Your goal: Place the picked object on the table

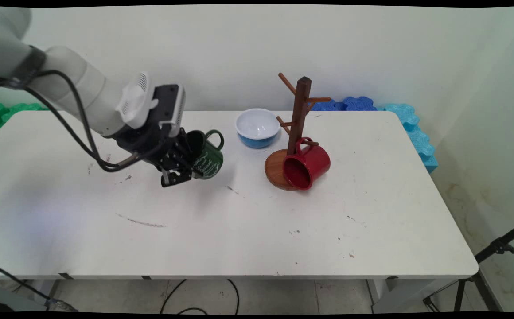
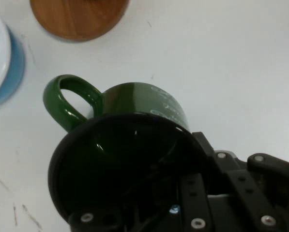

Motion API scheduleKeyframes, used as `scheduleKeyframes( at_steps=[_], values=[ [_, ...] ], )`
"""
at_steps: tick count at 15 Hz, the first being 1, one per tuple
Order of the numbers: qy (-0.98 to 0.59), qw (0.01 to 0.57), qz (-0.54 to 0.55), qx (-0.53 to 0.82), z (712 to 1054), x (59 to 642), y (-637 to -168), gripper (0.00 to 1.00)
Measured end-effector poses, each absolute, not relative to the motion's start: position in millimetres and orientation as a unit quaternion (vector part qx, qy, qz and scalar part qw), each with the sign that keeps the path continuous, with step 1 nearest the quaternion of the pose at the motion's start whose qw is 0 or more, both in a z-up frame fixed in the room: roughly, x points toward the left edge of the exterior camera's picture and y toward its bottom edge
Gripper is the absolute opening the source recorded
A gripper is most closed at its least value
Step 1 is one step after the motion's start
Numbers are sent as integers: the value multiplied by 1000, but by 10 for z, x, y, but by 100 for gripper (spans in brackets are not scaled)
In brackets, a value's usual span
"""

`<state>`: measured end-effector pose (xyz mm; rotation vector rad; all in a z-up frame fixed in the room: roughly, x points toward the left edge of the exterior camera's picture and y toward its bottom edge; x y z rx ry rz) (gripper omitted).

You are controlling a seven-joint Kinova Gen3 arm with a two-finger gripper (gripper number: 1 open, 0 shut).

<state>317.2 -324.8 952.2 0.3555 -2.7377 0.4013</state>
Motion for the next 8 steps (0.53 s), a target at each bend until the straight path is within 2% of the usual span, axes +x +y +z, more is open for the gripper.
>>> scheduleKeyframes(
  at_steps=[8],
  values=[
    [-985, 119, 113, 59, 9138, 3108, -3420, 0]
  ],
)
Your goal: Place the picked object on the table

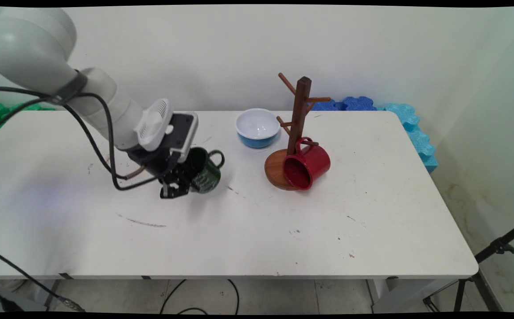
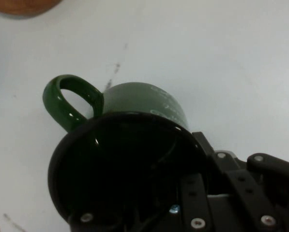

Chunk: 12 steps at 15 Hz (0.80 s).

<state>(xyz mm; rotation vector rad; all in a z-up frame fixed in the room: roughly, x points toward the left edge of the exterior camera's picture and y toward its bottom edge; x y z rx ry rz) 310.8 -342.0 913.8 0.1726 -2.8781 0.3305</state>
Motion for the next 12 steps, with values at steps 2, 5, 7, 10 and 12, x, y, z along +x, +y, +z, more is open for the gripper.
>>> scheduleKeyframes(
  at_steps=[2, 5, 7, 10, 12],
  values=[
    [-987, 113, 101, 44, 9046, 3062, -3439, 0],
    [-990, 107, 85, 25, 8911, 2983, -3483, 0],
    [-992, 103, 75, 14, 8831, 2923, -3515, 0],
    [-993, 99, 65, 2, 8734, 2860, -3567, 0],
    [-994, 96, 59, -4, 8683, 2825, -3593, 0]
  ],
)
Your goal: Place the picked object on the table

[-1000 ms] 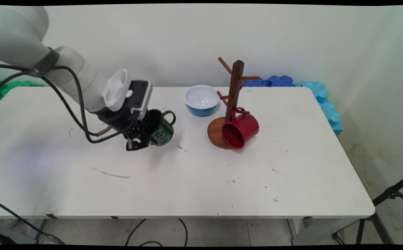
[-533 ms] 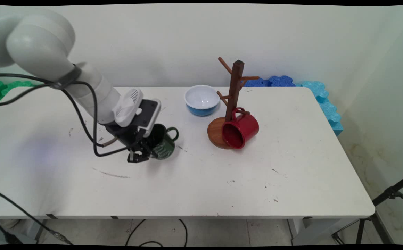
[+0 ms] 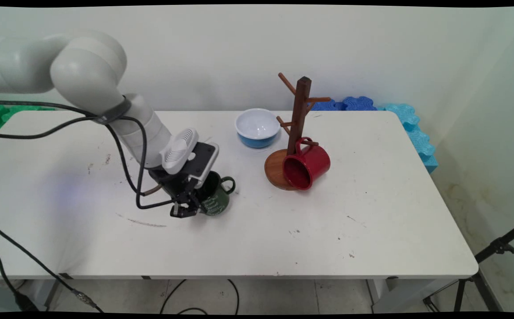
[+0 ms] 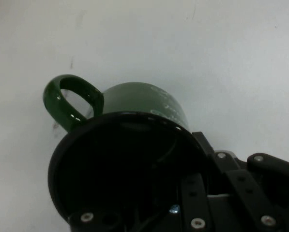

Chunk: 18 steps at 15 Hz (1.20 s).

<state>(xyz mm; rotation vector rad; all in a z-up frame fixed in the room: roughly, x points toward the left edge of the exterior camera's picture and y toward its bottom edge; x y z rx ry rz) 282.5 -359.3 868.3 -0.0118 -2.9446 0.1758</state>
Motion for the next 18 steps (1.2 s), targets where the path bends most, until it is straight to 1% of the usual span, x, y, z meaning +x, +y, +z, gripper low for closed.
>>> scheduleKeyframes(
  at_steps=[9, 10, 18],
  values=[
    [-994, 89, 51, -27, 8534, 2726, -3706, 0],
    [-994, 89, 51, -28, 8525, 2718, -3716, 100],
    [-992, 103, 53, -44, 8519, 2631, -3762, 100]
  ],
)
